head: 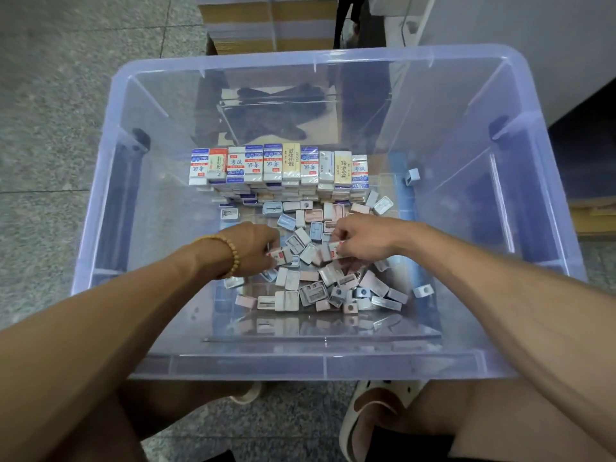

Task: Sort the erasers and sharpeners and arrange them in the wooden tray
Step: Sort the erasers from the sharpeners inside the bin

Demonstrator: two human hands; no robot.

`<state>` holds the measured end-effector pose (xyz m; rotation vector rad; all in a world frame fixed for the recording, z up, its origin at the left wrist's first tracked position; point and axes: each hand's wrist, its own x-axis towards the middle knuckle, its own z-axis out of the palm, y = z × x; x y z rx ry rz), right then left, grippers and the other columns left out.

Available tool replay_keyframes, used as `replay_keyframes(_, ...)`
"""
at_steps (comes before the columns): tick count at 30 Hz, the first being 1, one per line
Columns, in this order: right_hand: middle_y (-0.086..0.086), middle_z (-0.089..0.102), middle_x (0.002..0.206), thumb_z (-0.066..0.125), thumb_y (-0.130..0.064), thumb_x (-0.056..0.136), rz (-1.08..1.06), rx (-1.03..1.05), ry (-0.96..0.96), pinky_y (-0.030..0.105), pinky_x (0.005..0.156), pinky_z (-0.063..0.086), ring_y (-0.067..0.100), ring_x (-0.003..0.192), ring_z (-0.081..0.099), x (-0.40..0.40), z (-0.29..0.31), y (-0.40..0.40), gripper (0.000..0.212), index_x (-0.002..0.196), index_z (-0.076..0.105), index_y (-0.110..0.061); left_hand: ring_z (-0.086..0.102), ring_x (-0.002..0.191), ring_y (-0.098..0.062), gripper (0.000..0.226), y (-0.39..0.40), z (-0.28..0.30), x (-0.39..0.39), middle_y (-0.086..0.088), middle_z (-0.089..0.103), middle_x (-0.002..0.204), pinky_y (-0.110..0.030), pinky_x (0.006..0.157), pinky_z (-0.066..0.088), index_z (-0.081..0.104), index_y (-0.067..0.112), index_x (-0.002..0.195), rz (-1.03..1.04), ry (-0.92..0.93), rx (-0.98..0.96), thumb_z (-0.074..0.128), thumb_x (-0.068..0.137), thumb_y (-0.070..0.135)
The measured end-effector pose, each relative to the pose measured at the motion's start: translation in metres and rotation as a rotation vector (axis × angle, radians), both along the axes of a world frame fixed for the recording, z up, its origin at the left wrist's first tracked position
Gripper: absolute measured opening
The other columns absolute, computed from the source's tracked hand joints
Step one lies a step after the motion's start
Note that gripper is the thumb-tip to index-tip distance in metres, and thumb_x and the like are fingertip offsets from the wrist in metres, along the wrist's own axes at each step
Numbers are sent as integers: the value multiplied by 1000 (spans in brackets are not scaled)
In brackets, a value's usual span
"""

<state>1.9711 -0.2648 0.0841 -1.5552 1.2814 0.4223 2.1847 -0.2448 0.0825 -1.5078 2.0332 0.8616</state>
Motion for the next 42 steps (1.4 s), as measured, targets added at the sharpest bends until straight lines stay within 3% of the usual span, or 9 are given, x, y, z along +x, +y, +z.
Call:
replay_keyframes(6,3,55,75,51,-3,88,17,-234,243,26,53,33,24,79,56,-17,14,-16,25,67,52,-16,37,65,-13,31,-1,0,-13,4,41,73,-24,56,31,35,22,74,107,268,132,60,94,21)
replay_keyframes(15,11,46,115,46,-3,91,25,-348,274,34,92,45,37,114,56,-30,3,-16,16,86,53,-18,50,88,-23,13,-2,-1,-24,0,49,92,-34,74,44,47,15,96,-59,329,-87,57,94,25)
replay_keyframes(18,8,41,128,46,-3,93,74,-316,283,45,104,44,34,118,54,-27,-2,-8,27,113,60,-15,48,105,-23,15,-3,-4,-26,-3,51,108,-34,85,43,51,13,101,-115,357,-145,57,94,25)
replay_keyframes(21,7,56,129,49,-7,94,100,-268,260,38,96,47,29,112,56,-26,5,-1,25,112,59,-21,35,131,-26,15,-4,-10,-24,-7,48,136,-38,102,38,51,16,100,-230,223,-126,55,94,29)
replay_keyframes(25,6,58,102,51,-7,93,110,-256,325,29,74,37,24,92,50,-30,19,4,29,76,47,-29,44,109,-22,12,-9,-4,-22,1,48,93,-31,77,39,43,22,93,-239,102,-71,51,96,31)
replay_keyframes(29,11,58,115,46,-7,93,-5,-420,374,32,75,37,27,94,49,-38,17,-4,21,108,55,-19,47,84,-20,12,-8,5,-19,2,46,83,-31,69,39,42,21,92,-233,69,-21,48,99,30)
replay_keyframes(32,0,51,113,48,-11,98,85,-437,226,34,81,42,22,100,53,-32,6,-3,16,105,50,-25,48,105,-21,7,-5,4,-24,-2,53,113,-31,83,44,47,20,98,-248,191,-154,50,97,27)
replay_keyframes(36,-2,49,134,50,-8,97,216,-377,186,36,103,41,21,126,47,-23,-1,6,31,125,53,-21,26,140,-25,20,-4,-8,-26,-5,30,153,-40,109,34,51,21,113,-333,173,-175,52,95,29)
replay_keyframes(42,-3,56,123,46,-15,98,280,-385,66,41,97,46,20,114,51,-17,3,12,18,111,52,-25,49,112,-23,16,0,-6,-10,-6,50,126,-33,89,44,52,18,108,-264,86,-40,51,98,30)
